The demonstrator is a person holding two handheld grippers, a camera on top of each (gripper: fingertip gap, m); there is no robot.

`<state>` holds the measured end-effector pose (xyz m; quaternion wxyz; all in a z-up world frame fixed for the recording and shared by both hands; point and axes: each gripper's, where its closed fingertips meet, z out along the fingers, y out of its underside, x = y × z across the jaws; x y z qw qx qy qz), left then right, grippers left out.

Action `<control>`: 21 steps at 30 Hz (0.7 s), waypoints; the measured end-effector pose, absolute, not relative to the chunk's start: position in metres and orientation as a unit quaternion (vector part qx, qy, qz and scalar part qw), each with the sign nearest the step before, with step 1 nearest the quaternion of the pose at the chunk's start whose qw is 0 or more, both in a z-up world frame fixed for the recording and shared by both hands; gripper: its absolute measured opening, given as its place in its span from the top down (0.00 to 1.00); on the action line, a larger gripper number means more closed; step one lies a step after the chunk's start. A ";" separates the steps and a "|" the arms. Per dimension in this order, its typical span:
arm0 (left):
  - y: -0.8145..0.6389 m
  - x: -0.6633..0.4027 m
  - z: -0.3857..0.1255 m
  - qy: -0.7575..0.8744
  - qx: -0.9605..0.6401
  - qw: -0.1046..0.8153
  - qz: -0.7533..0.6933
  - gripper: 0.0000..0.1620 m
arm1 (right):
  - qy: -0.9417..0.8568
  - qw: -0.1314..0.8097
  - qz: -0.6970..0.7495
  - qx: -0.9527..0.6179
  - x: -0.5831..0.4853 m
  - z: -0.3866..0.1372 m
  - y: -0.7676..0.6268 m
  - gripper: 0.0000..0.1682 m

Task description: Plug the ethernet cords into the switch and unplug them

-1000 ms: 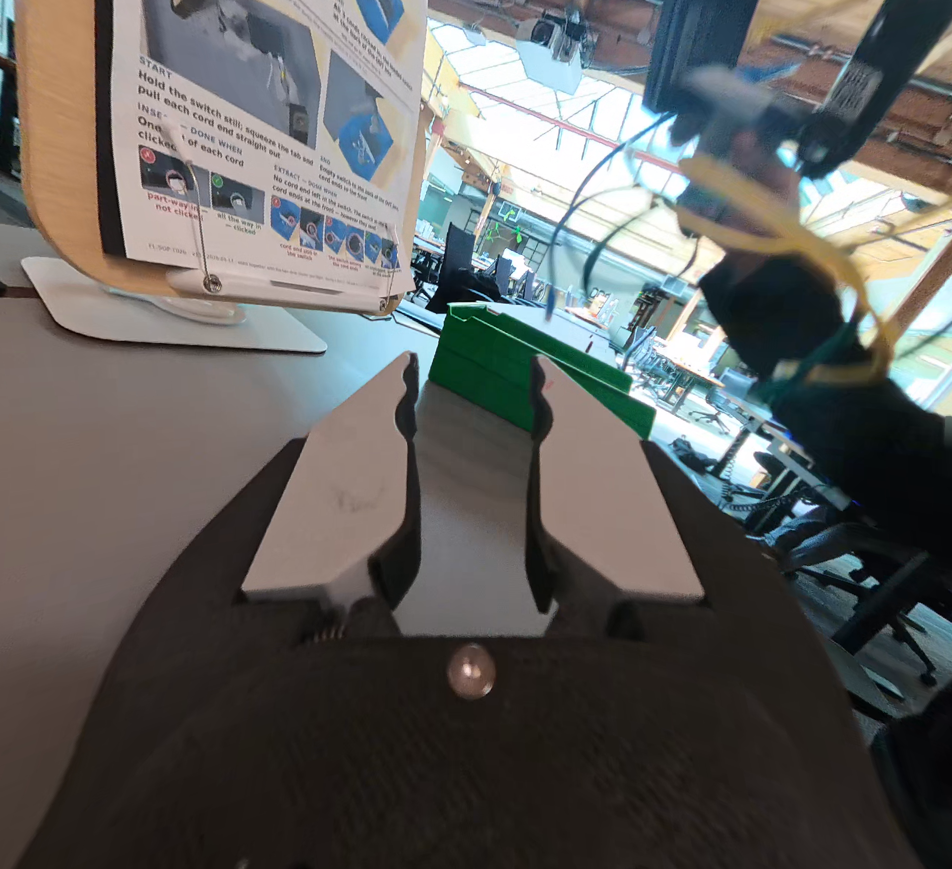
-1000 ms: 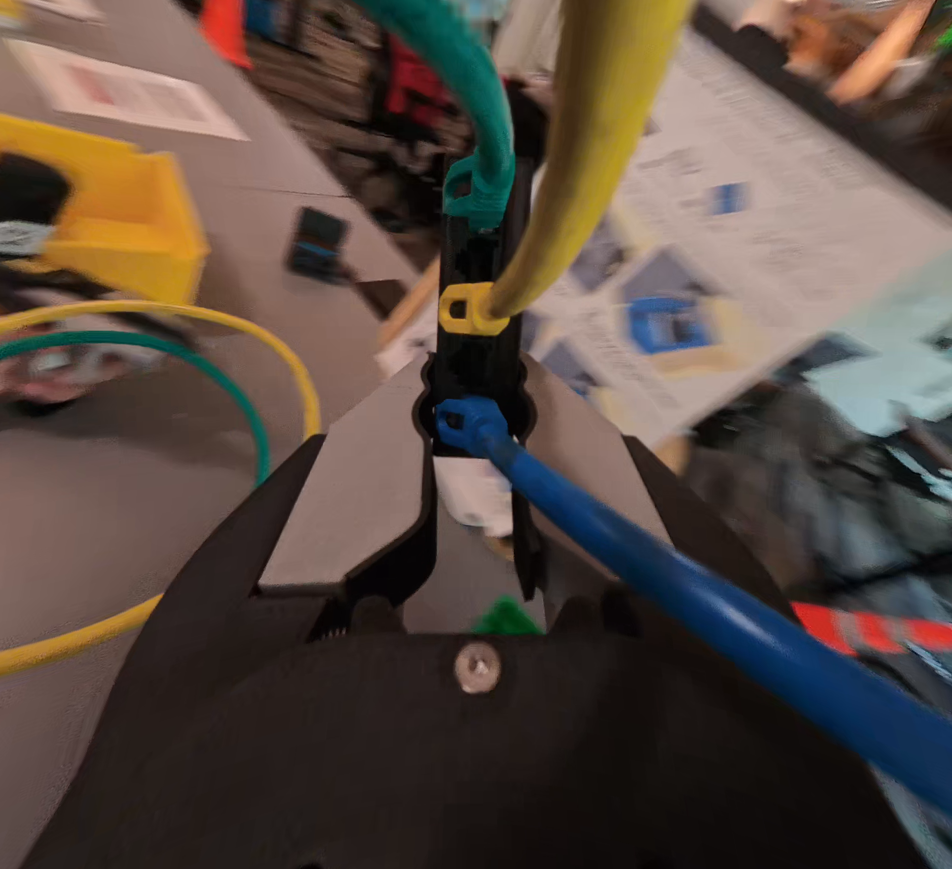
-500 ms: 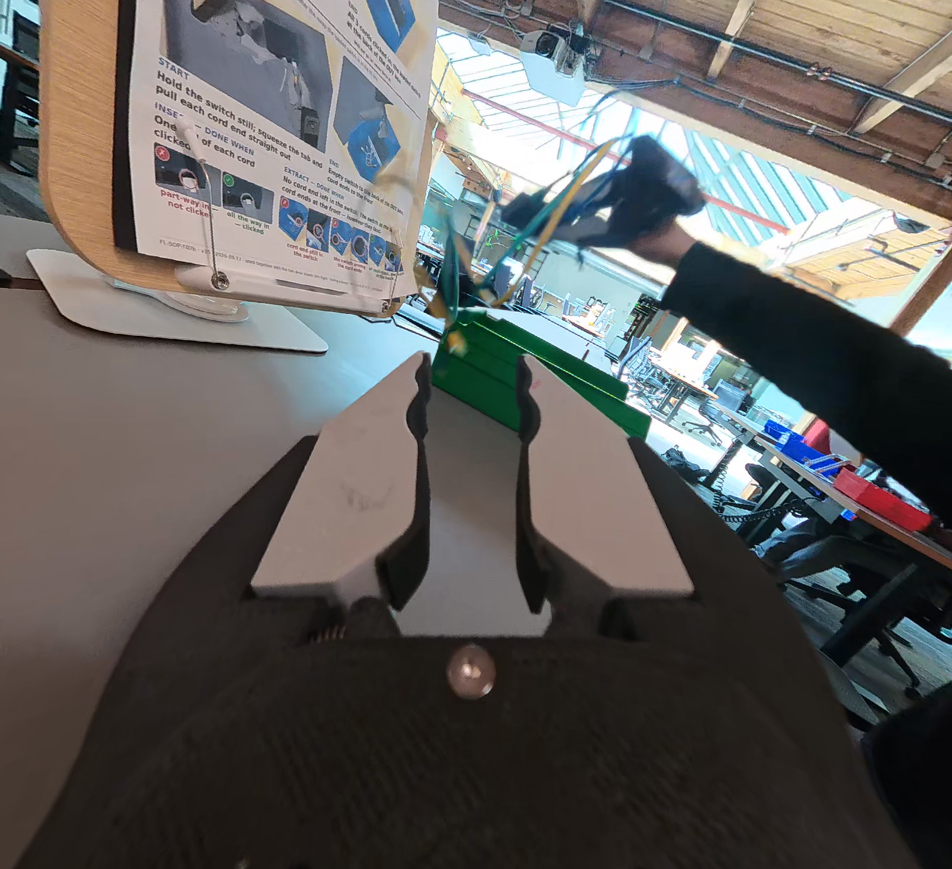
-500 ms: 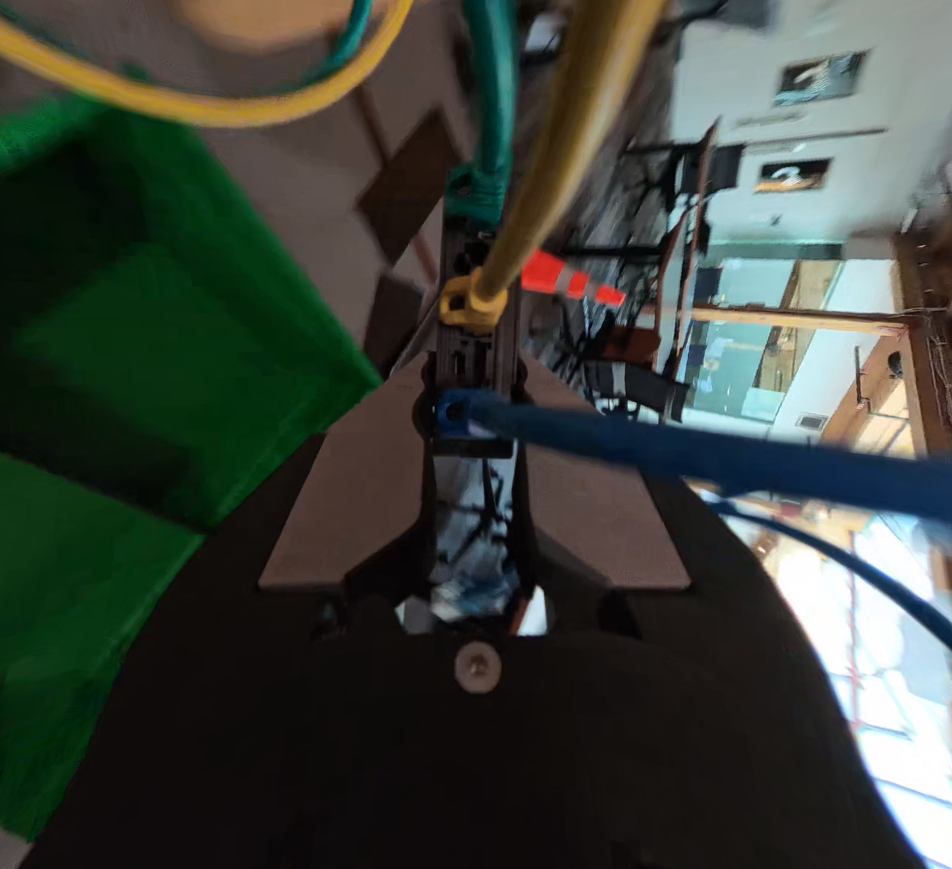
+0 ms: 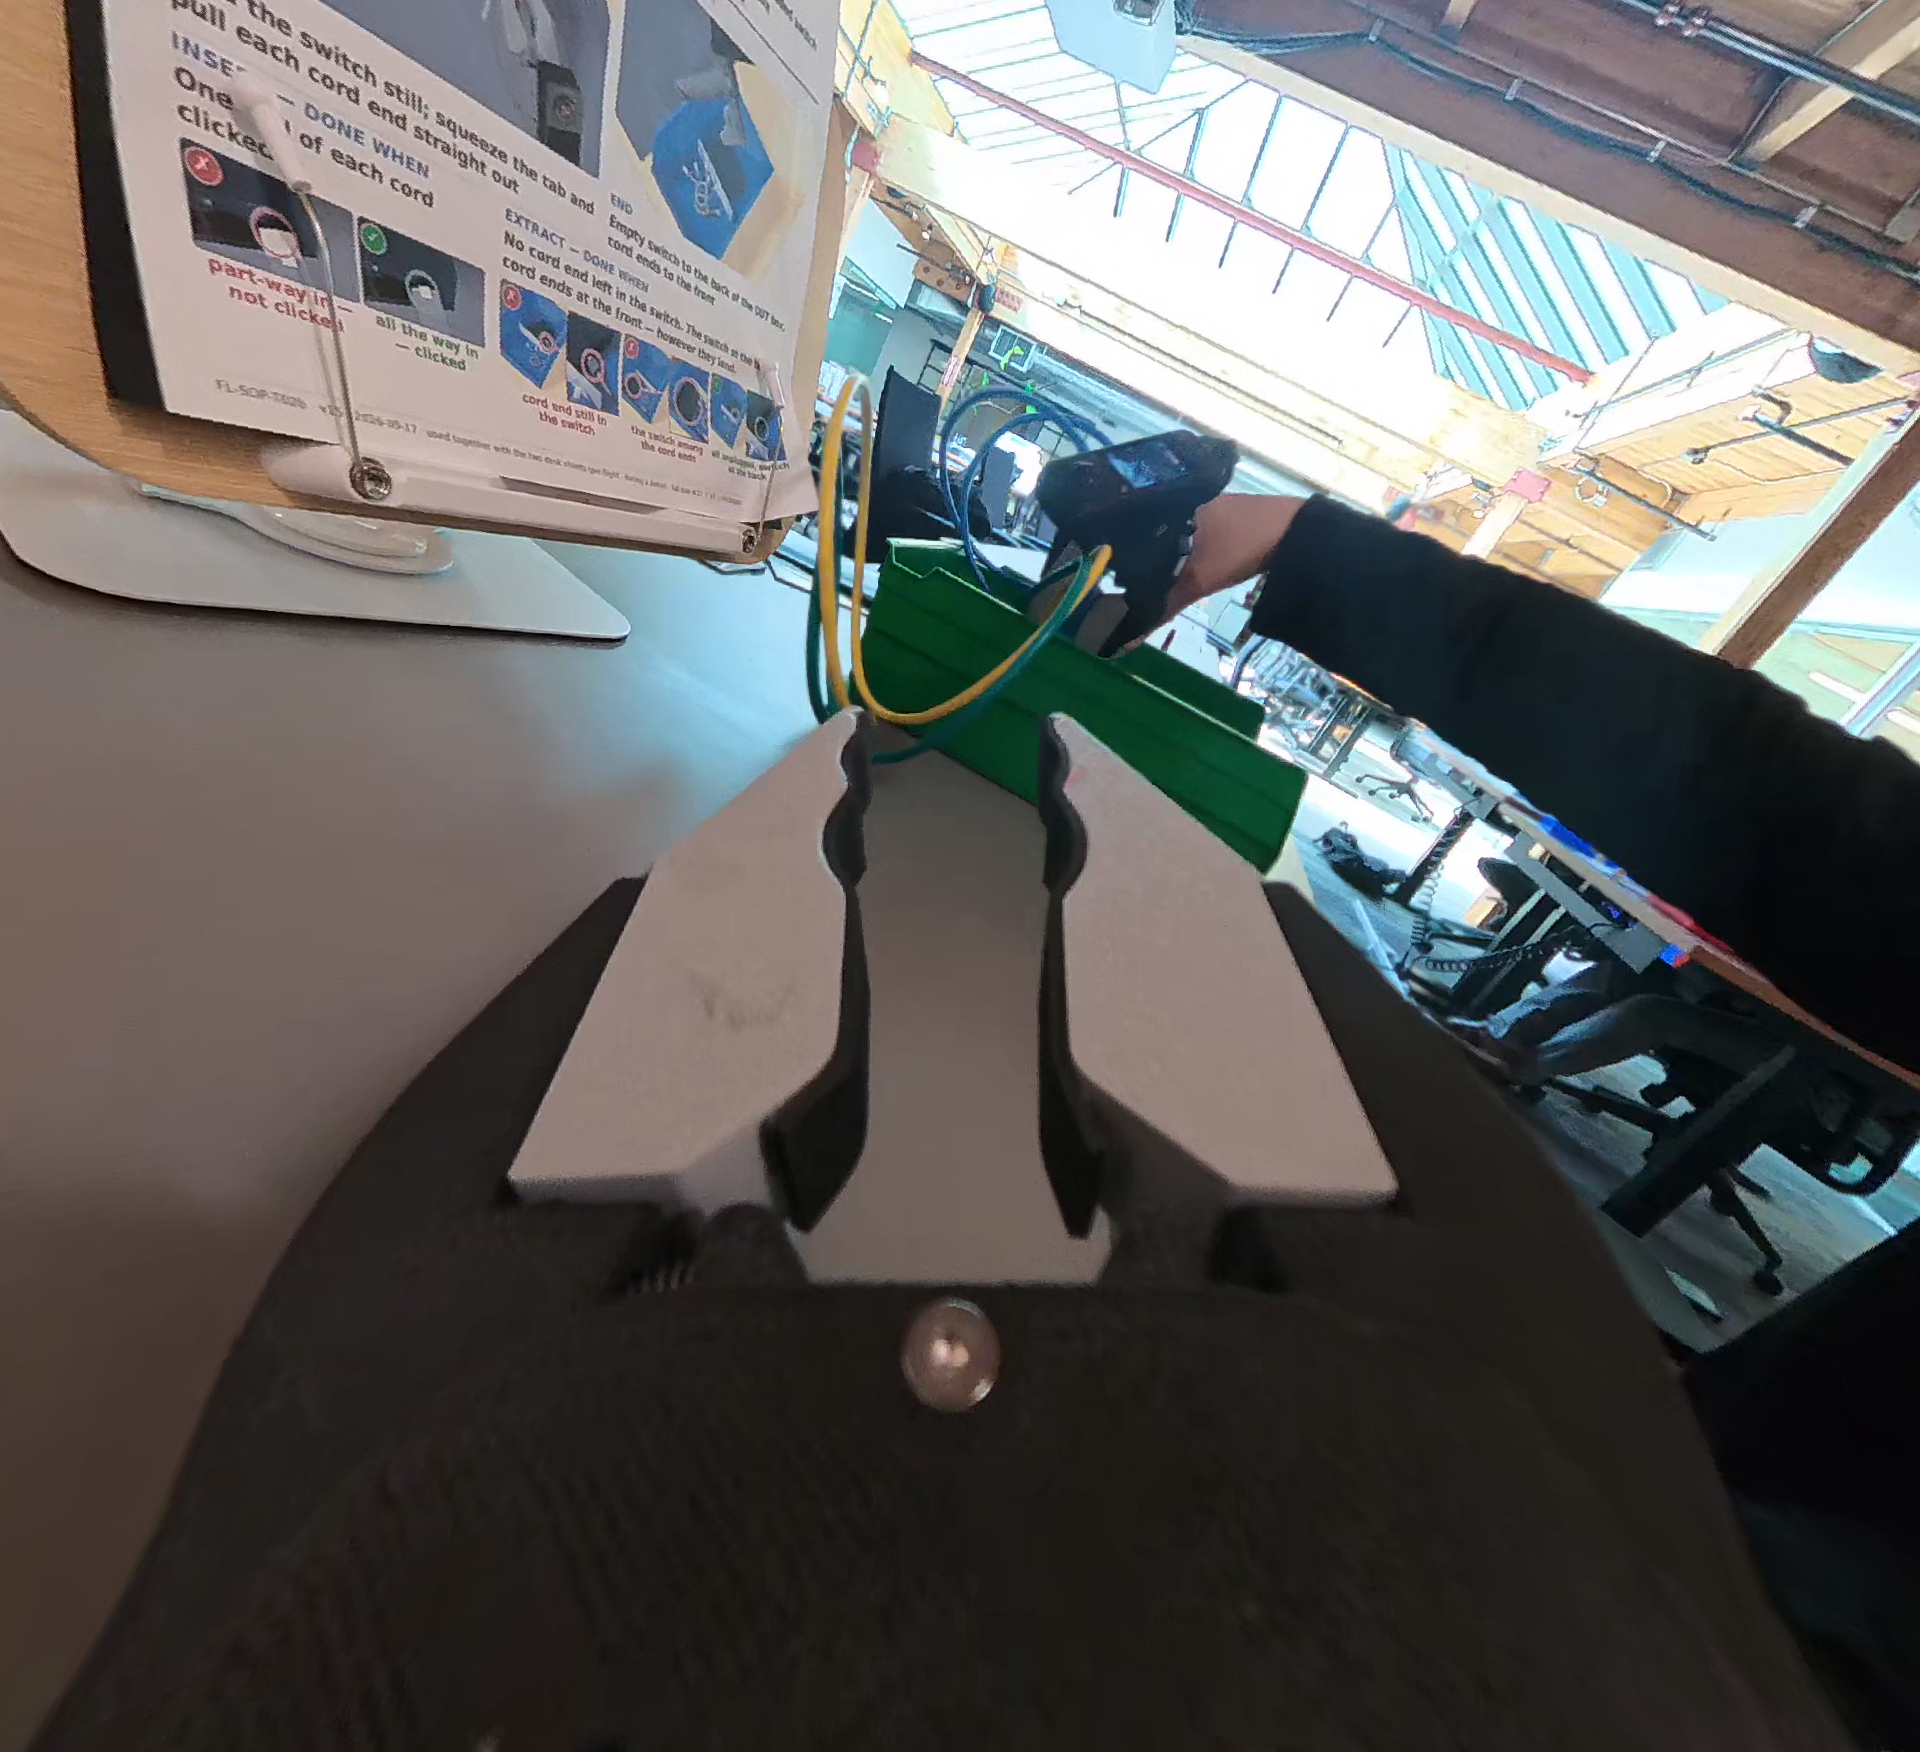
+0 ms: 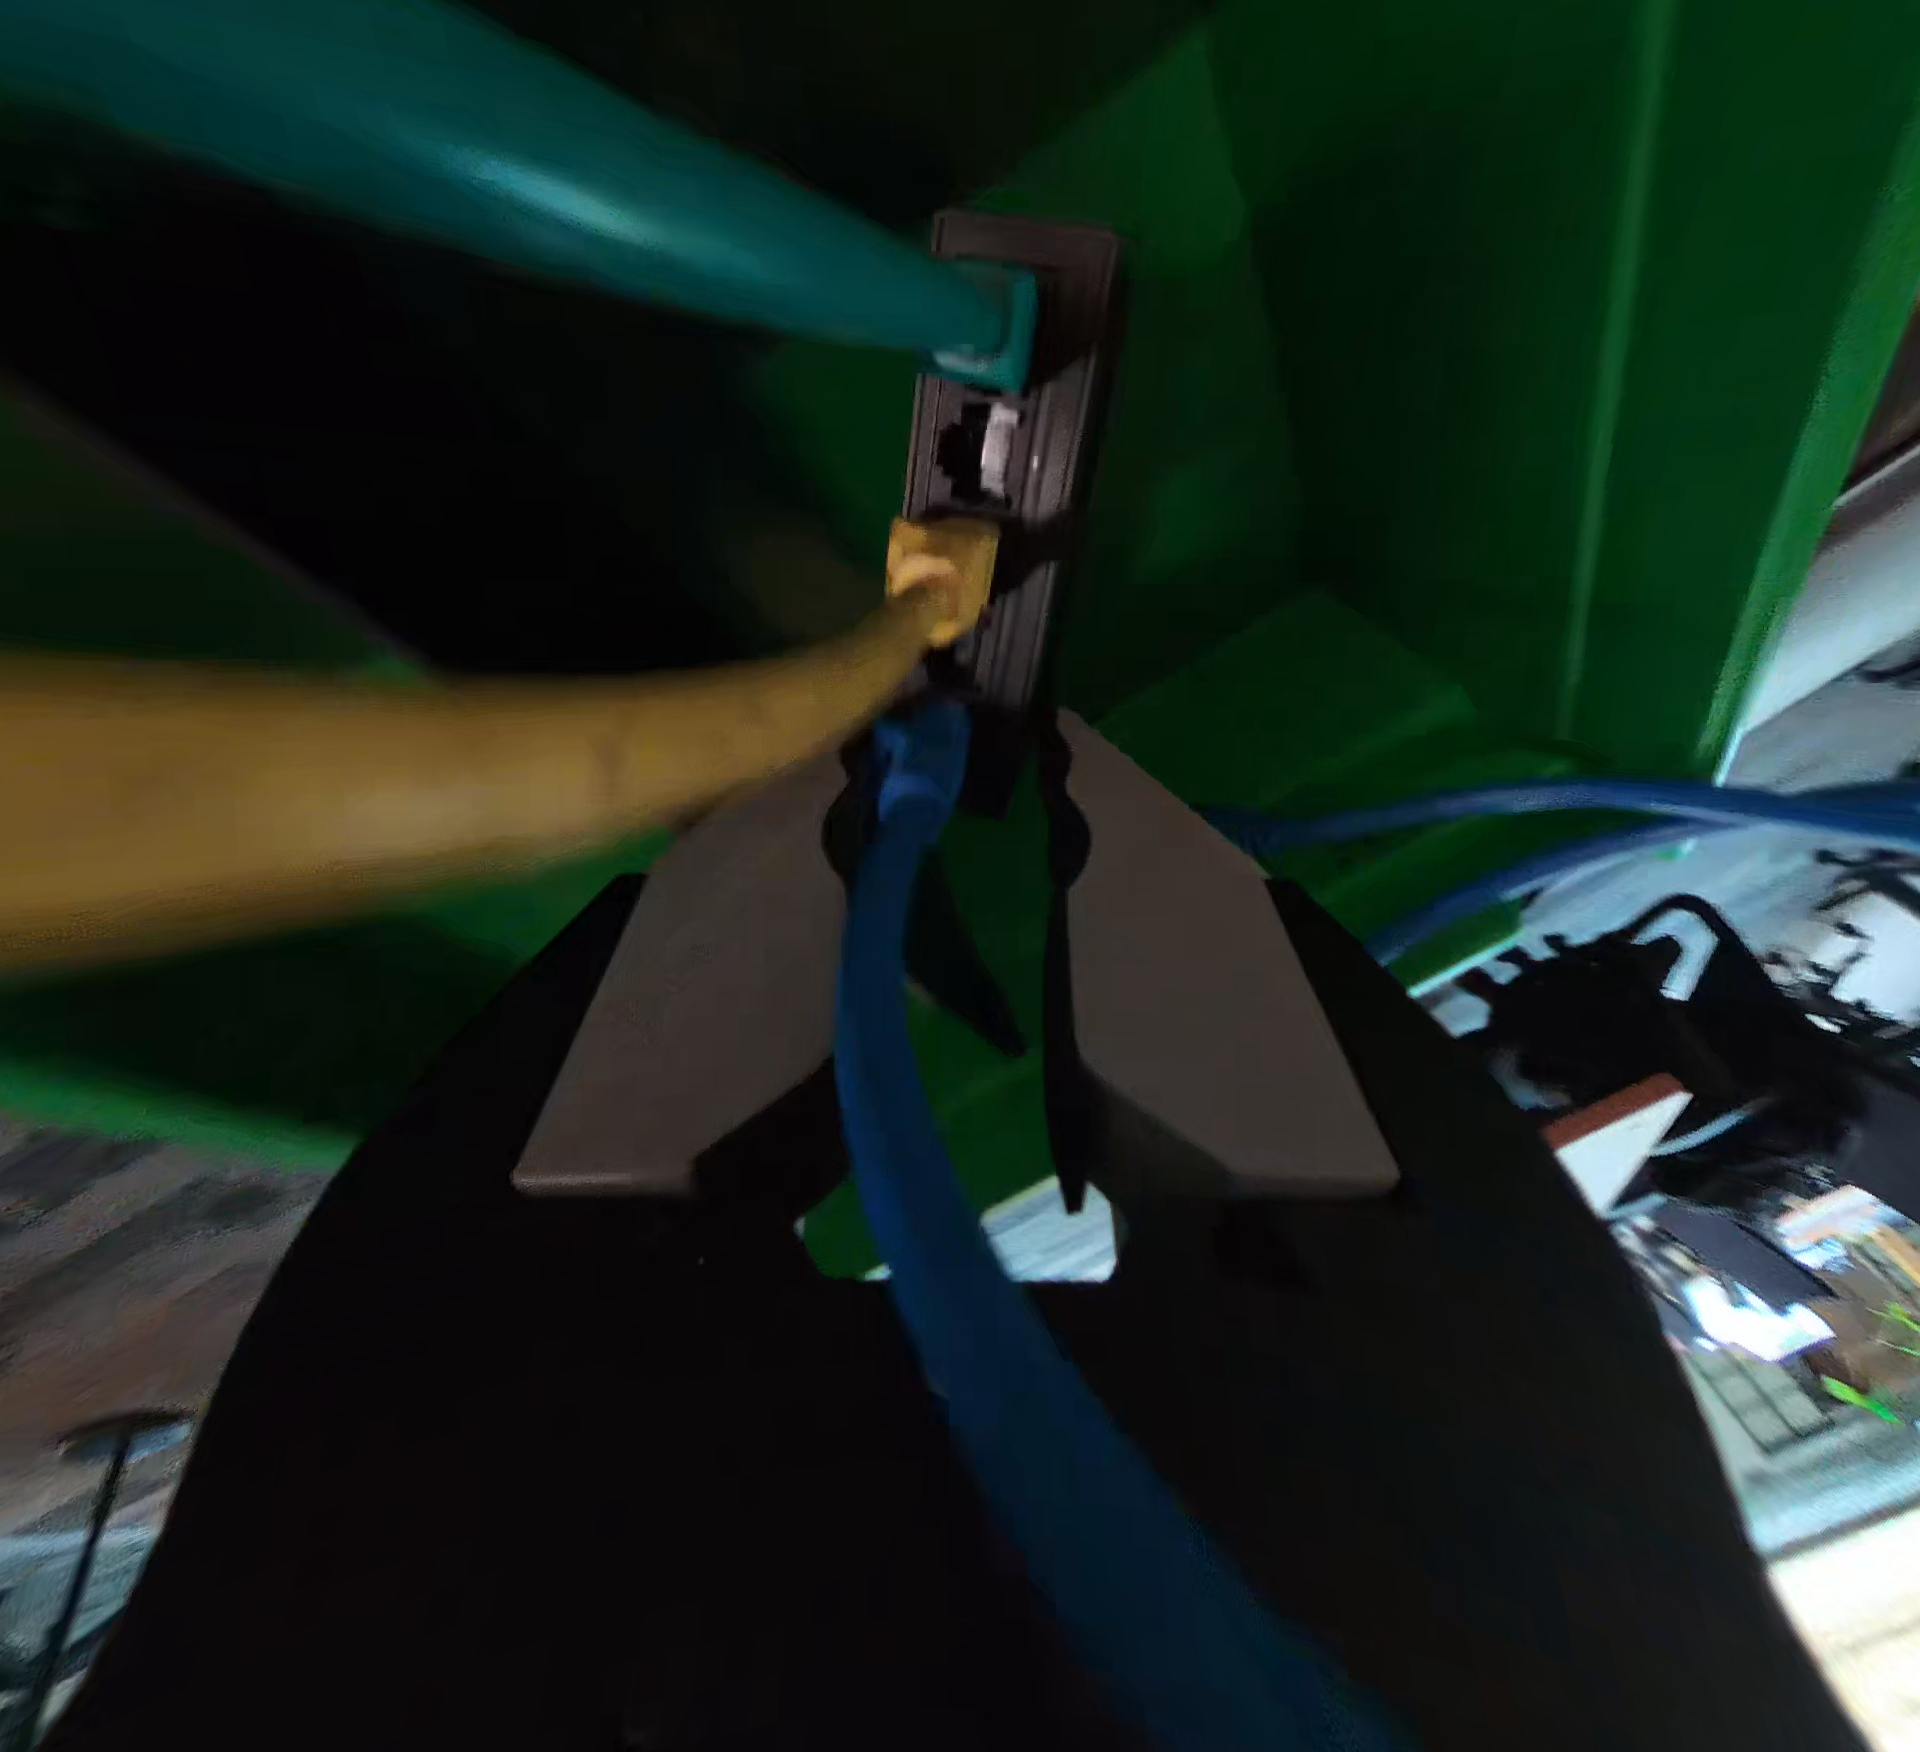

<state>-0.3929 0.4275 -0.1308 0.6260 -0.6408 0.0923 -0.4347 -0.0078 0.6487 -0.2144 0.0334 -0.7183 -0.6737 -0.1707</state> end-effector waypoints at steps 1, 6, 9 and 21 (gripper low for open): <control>0.427 -0.394 -0.130 0.089 -0.638 0.627 -0.438 0.82 | -0.671 0.027 -0.157 -0.724 -0.007 -0.206 0.644 0.81; 0.427 -0.394 -0.128 0.089 -0.634 0.624 -0.447 0.82 | -0.680 0.041 -0.103 -0.725 -0.009 -0.146 0.615 0.77; 0.426 -0.393 -0.128 0.093 -0.636 0.625 -0.442 0.82 | -0.681 0.054 -0.109 -0.722 -0.001 -0.119 0.603 0.77; 0.427 -0.389 -0.135 0.094 -0.644 0.613 -0.448 0.83 | -0.757 0.275 -0.050 -0.591 -0.104 -0.077 0.529 0.69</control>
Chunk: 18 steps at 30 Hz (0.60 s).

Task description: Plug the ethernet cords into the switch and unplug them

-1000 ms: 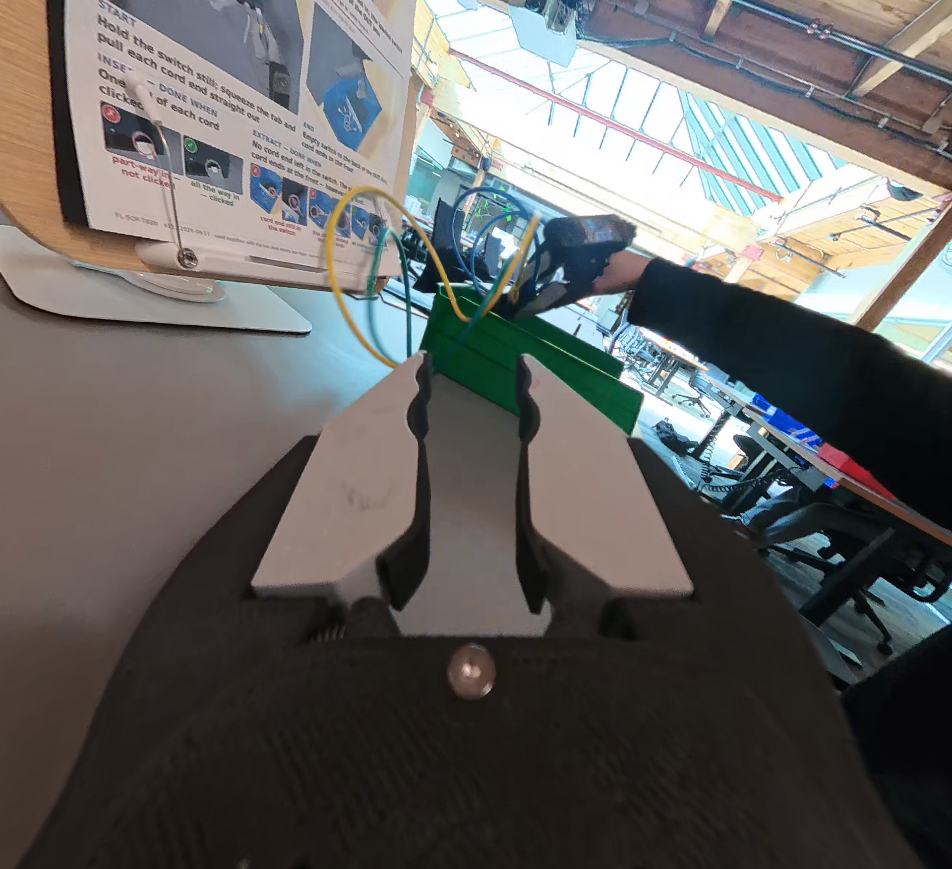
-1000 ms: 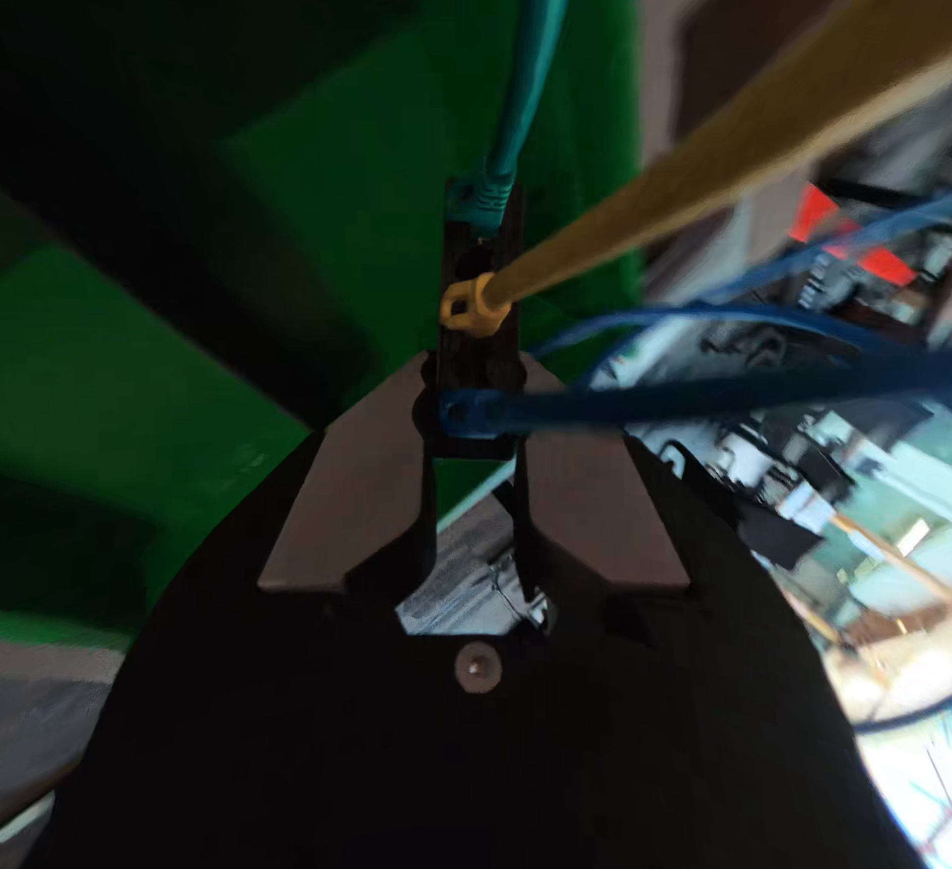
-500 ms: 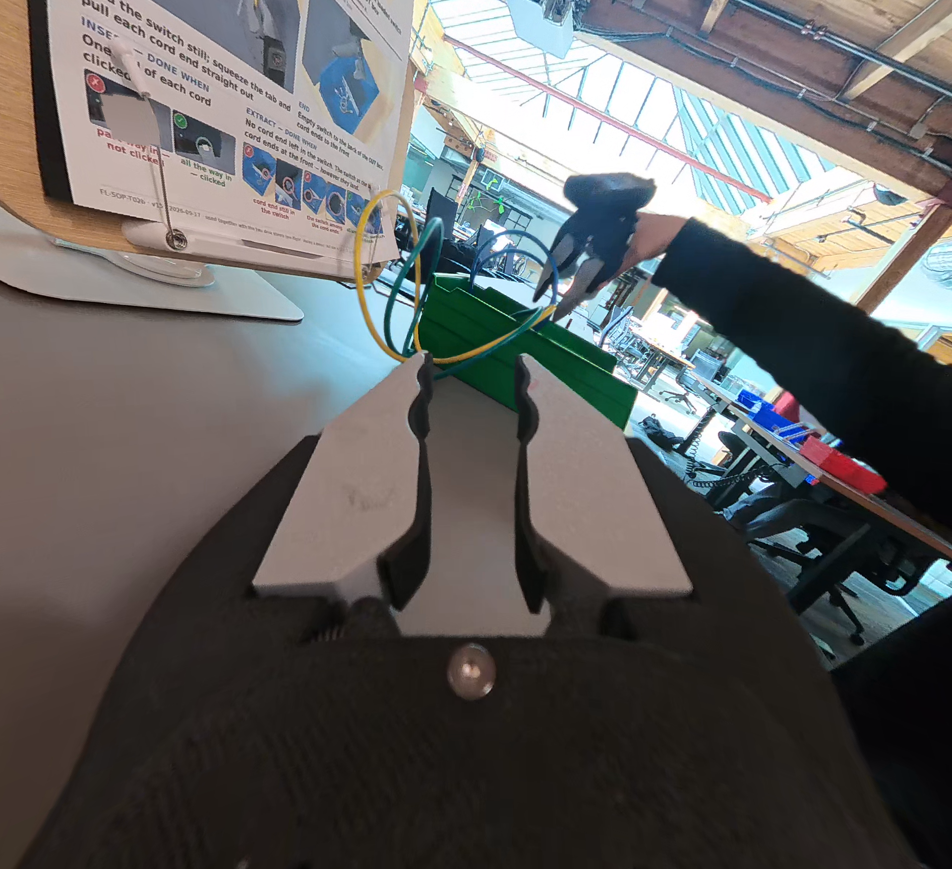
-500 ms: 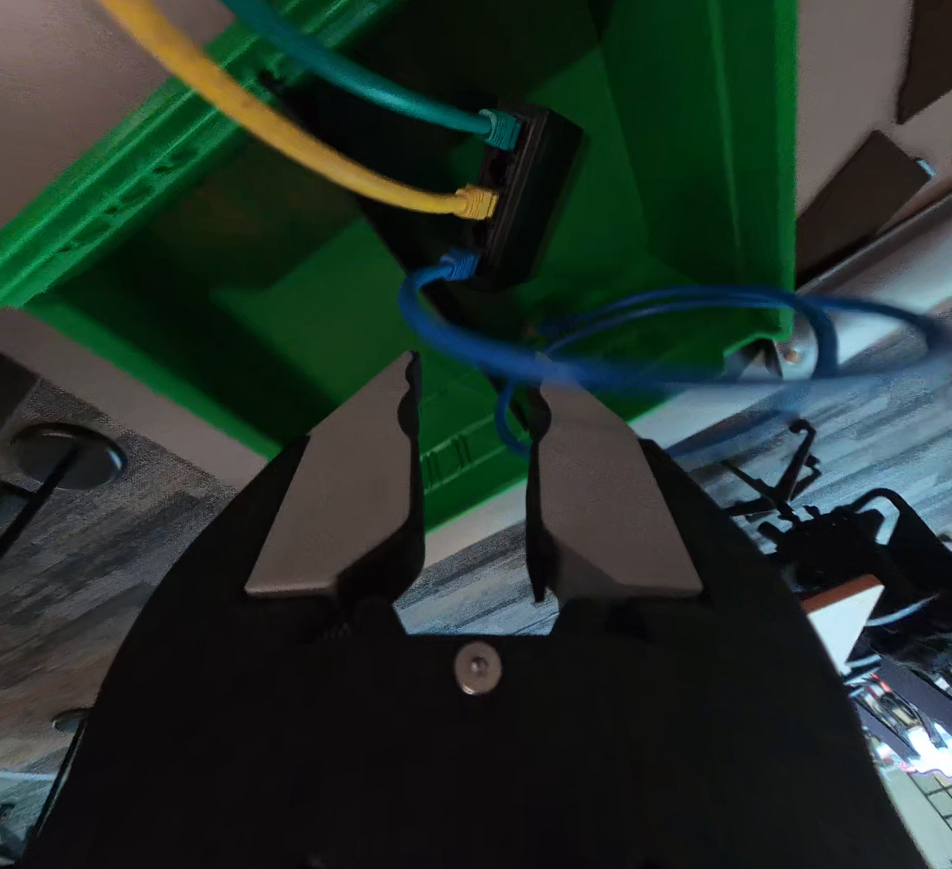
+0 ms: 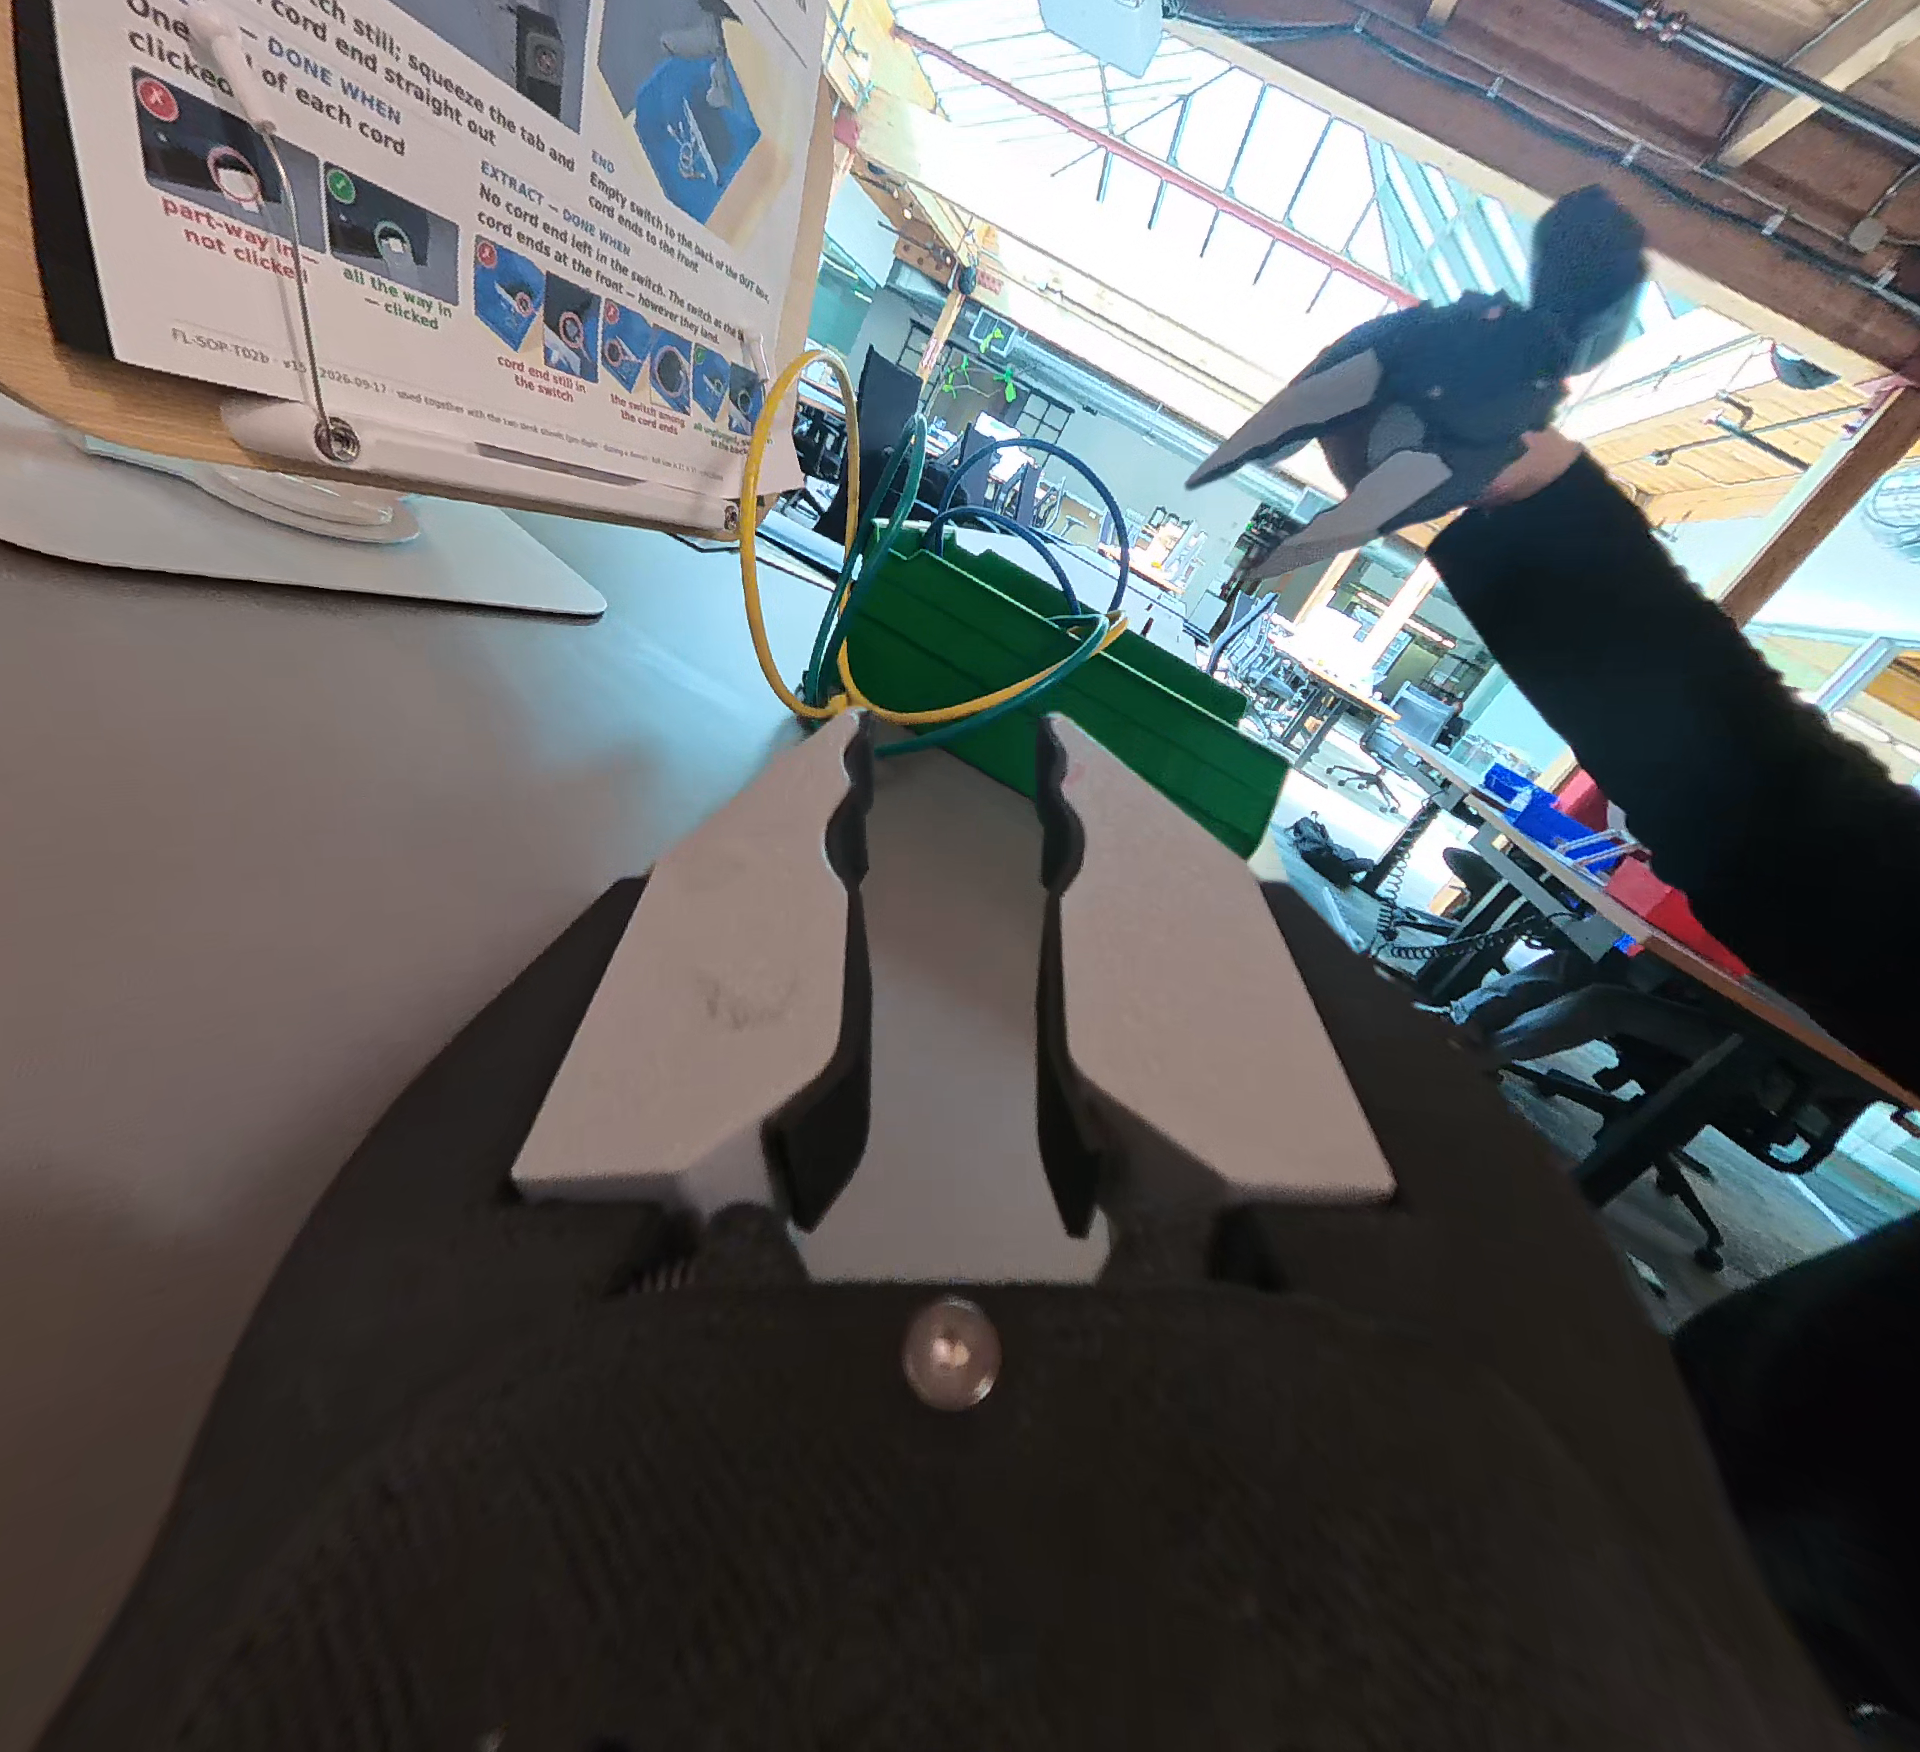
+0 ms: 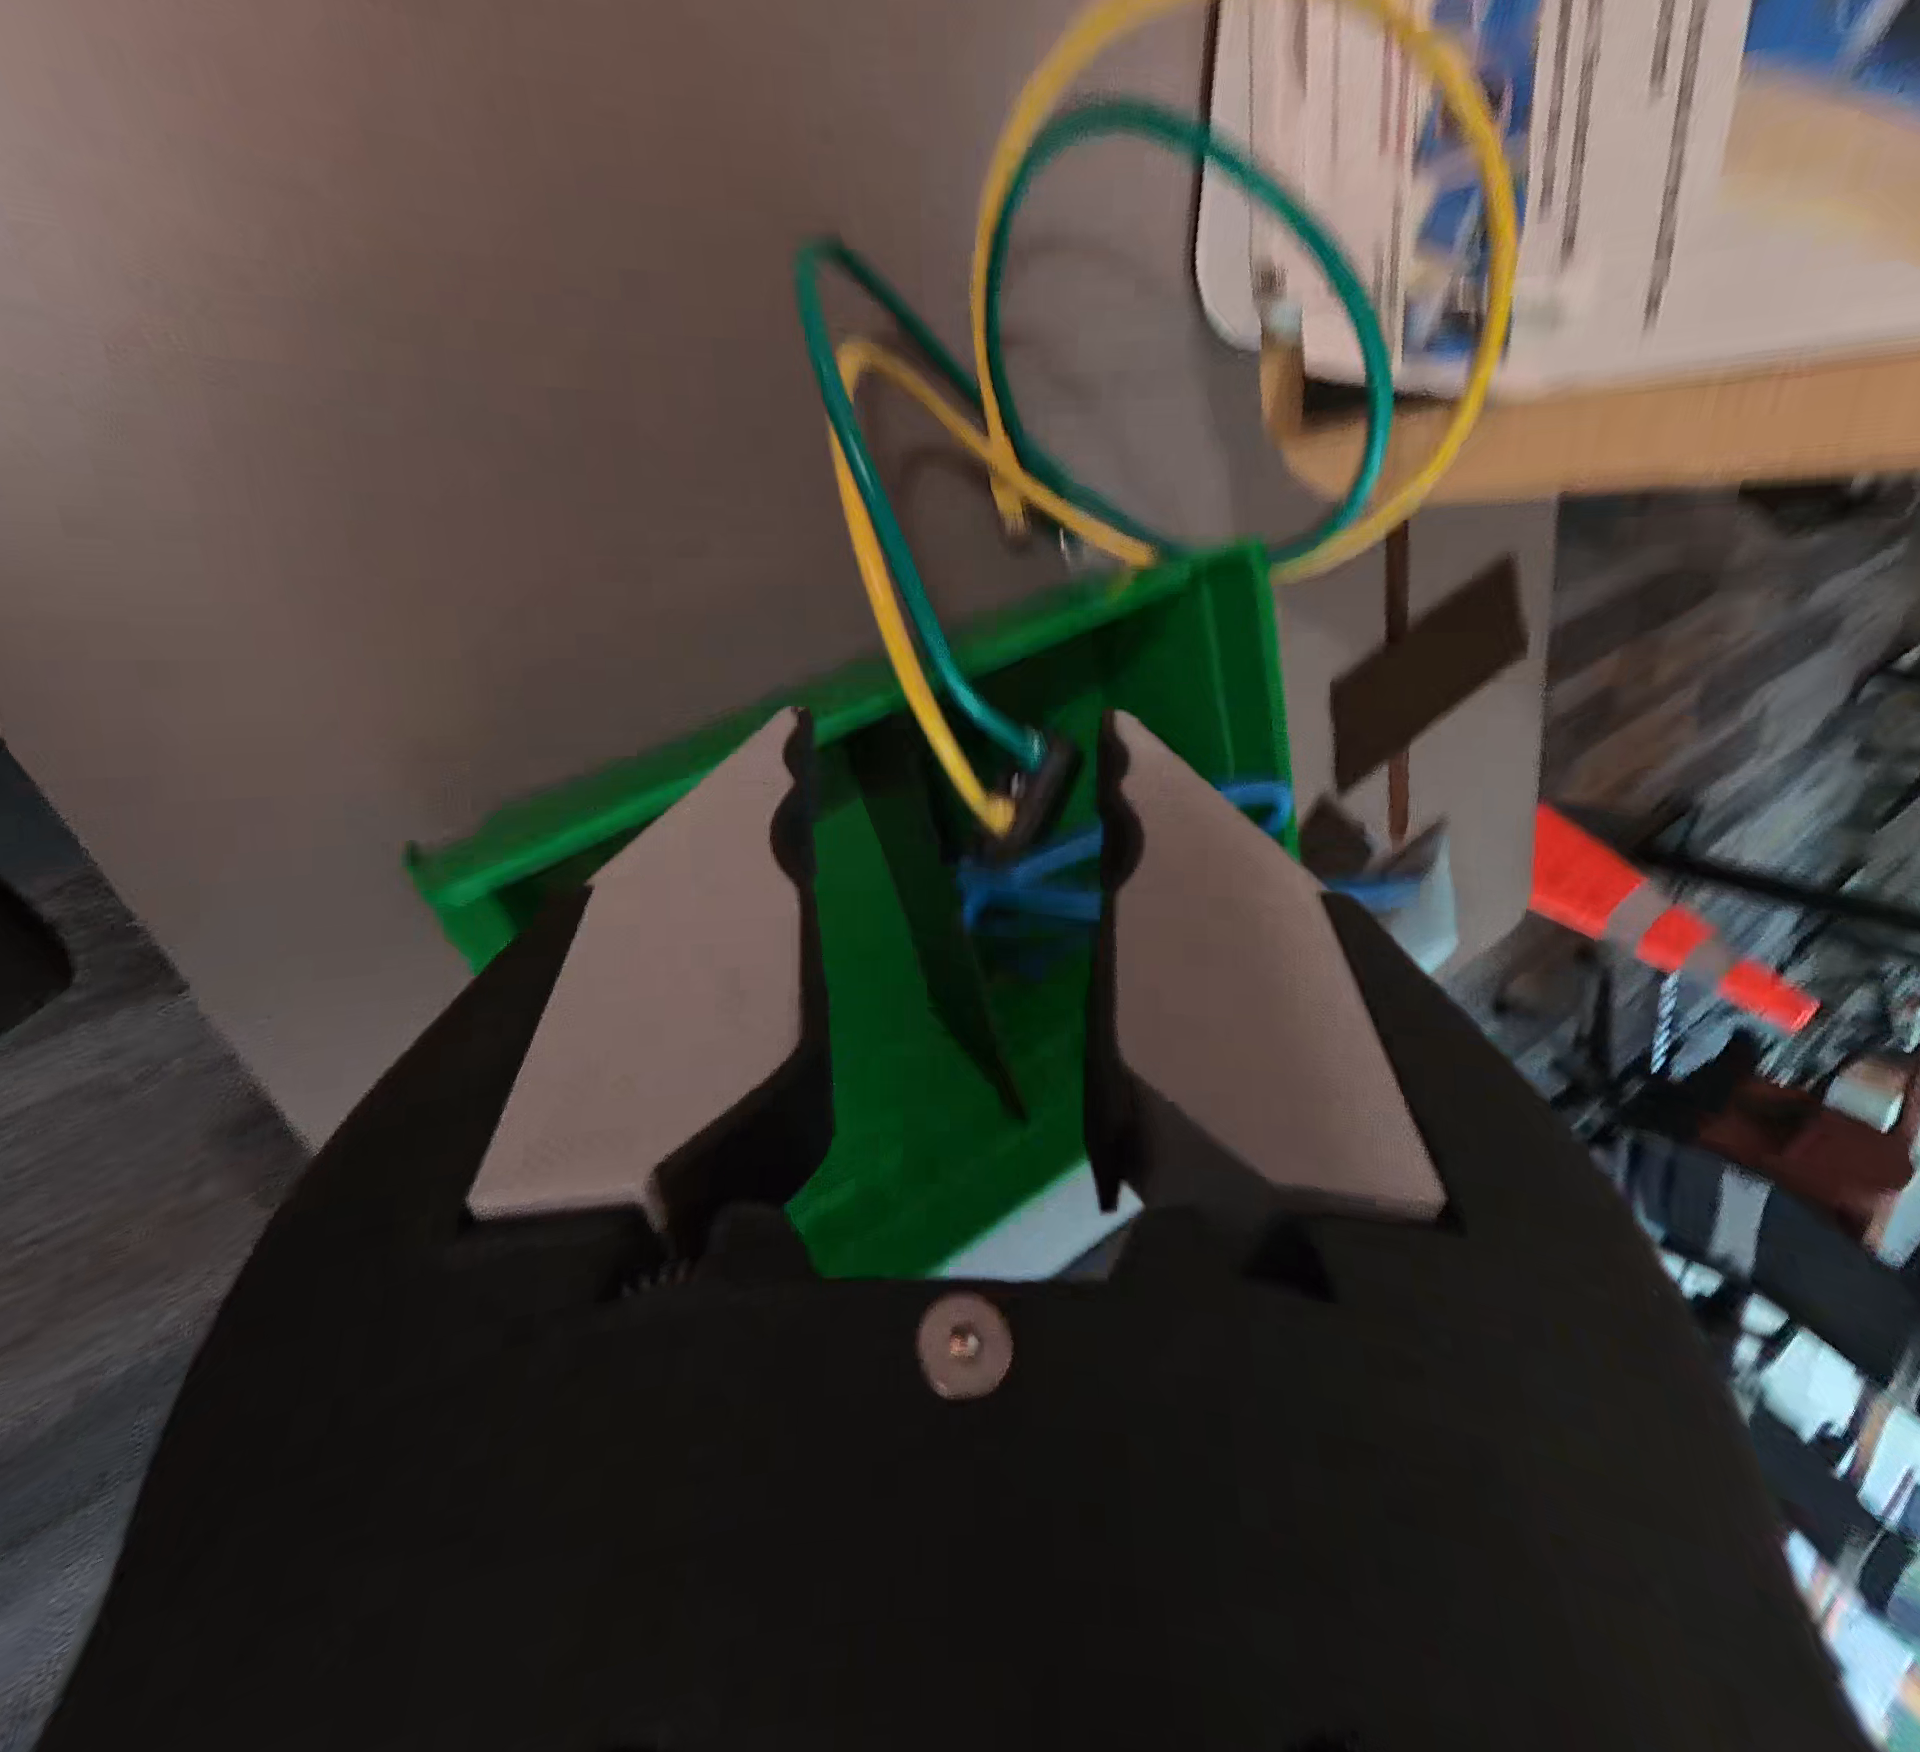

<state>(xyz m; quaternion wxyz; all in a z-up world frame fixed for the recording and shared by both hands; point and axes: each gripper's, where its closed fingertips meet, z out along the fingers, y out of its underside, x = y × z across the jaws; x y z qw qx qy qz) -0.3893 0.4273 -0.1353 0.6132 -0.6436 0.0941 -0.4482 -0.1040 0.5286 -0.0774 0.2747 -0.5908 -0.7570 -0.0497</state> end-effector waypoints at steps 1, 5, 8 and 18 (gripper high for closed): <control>0.428 -0.388 -0.137 0.097 -0.647 0.610 -0.447 0.83 | -0.768 0.284 -0.048 -0.572 -0.121 -0.082 0.520 0.66; 0.428 -0.387 -0.142 0.100 -0.655 0.605 -0.442 0.83 | -0.805 0.287 -0.093 -0.510 -0.177 -0.122 0.513 0.64; 0.428 -0.392 -0.139 0.093 -0.649 0.609 -0.446 0.83 | -0.810 0.261 -0.153 -0.502 -0.195 -0.157 0.533 0.63; 0.428 -0.385 -0.137 0.105 -0.644 0.597 -0.466 0.83 | -0.868 0.282 -0.329 -0.241 -0.260 -0.167 0.571 0.49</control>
